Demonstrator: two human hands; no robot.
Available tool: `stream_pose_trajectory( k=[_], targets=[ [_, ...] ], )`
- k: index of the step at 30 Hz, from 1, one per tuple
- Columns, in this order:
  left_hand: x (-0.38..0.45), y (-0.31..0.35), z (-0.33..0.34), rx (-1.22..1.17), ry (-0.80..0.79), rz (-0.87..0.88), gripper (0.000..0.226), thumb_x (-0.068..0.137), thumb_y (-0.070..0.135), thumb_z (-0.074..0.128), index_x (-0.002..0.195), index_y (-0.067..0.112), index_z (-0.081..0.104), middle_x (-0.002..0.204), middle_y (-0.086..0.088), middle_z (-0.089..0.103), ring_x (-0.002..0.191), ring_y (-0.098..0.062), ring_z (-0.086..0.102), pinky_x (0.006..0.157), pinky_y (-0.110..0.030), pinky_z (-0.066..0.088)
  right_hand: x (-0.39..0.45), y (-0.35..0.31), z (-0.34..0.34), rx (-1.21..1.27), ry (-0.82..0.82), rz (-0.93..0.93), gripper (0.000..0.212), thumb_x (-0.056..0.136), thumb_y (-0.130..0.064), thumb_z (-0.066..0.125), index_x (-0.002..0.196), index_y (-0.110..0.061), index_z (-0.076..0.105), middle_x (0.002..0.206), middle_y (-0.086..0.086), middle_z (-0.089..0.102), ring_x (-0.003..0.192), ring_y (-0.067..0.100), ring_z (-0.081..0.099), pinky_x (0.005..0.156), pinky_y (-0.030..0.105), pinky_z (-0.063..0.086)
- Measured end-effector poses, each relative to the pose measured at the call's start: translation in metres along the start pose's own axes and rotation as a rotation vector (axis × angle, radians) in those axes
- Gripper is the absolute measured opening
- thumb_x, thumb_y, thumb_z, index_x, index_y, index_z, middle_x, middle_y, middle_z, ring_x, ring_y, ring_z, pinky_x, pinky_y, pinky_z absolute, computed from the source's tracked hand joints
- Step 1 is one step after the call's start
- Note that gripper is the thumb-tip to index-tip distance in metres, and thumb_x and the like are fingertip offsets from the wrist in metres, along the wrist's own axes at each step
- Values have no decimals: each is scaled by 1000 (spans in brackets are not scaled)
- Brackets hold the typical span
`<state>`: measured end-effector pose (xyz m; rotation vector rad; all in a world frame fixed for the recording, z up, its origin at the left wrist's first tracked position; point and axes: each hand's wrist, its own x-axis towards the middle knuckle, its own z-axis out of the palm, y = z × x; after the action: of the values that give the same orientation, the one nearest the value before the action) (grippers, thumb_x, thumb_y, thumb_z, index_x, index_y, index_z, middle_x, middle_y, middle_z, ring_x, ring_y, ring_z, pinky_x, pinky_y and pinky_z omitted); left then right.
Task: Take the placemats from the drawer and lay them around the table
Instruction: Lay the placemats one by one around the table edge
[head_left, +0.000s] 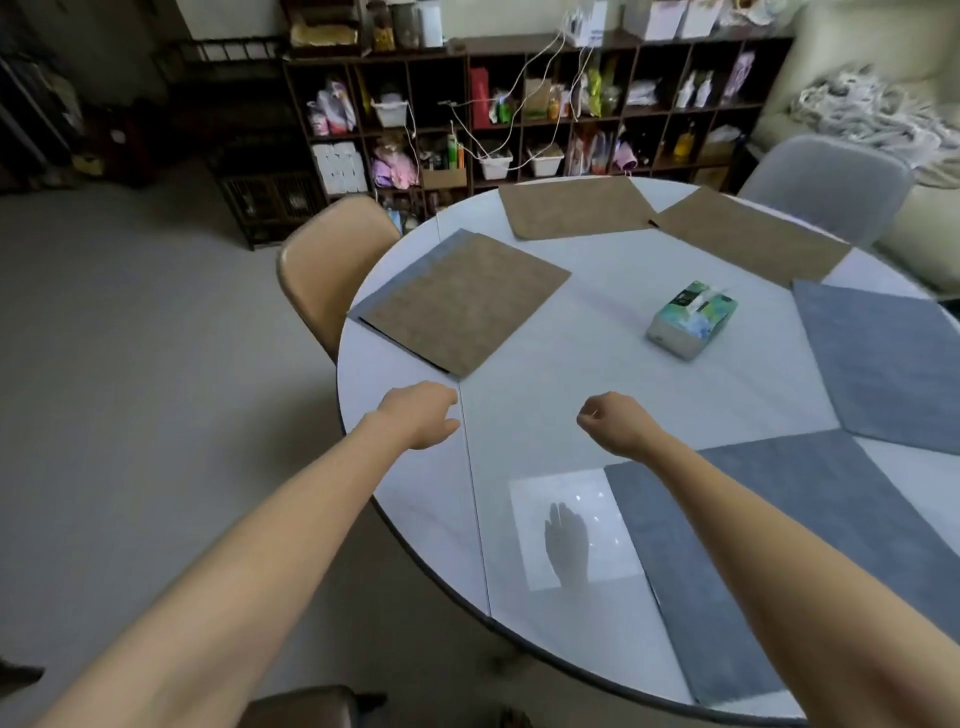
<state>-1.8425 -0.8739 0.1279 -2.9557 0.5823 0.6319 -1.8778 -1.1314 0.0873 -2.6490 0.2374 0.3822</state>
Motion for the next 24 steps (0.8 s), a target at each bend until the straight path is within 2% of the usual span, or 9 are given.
stream_pose_trajectory(
  k=[3,9,12,15,19,21,22,23,24],
  targets=[
    [32,-9,-10,0,-2,-10,45,100,38,42,140,18,44,143,-3,47,128,-26,48,100,-40,42,22,0,-7,4,20,15,29,92,-20,46,108,-4,64,114,13,65,104,31,58,80,31,44],
    [82,-23,-45,39,23,-17,36,97,36,44,125,16,52,127,-7,57,111,-29,56,86,-39,47,69,-20,-28,60,56,1,24,90,-17,47,98,-4,65,106,15,67,85,26,53,70,27,38],
    [104,-32,-57,59,18,8,39,97,37,45,129,15,50,128,-7,56,114,-29,55,84,-39,45,91,-33,-34,85,64,1,26,90,-17,46,100,-2,65,106,14,67,93,30,58,70,27,38],
    [136,-48,-56,78,-7,30,41,98,36,45,131,14,48,129,-7,55,115,-27,54,83,-37,44,121,-45,-31,132,66,27,26,89,-15,45,94,2,64,99,16,67,82,27,55,68,28,40],
    [197,-79,-54,100,-53,80,44,98,38,45,135,14,44,132,-7,52,118,-28,52,86,-38,45,167,-60,-11,268,94,136,26,85,-11,45,85,11,58,89,27,63,69,30,51,62,34,39],
    [235,-102,-56,83,-43,106,46,98,38,45,138,14,43,136,-8,51,122,-28,50,90,-38,44,194,-68,6,360,92,231,19,84,-10,46,73,5,48,73,24,47,64,29,40,60,34,32],
    [255,-114,-56,57,-41,113,47,98,38,45,139,15,42,138,-8,49,124,-28,49,93,-39,44,209,-73,15,451,93,298,17,83,-9,46,73,4,48,71,16,40,65,24,34,62,33,27],
    [275,-126,-56,20,-45,114,48,98,37,46,139,14,42,140,-9,48,126,-28,48,96,-40,44,225,-77,24,570,101,382,20,83,-9,47,78,9,52,74,11,37,69,21,33,65,32,26],
    [295,-139,-54,-18,-46,107,48,98,36,46,139,13,43,140,-10,47,126,-29,48,97,-41,44,241,-81,34,680,122,477,30,83,-10,48,92,18,54,77,9,38,73,21,35,68,32,27]
  ],
)
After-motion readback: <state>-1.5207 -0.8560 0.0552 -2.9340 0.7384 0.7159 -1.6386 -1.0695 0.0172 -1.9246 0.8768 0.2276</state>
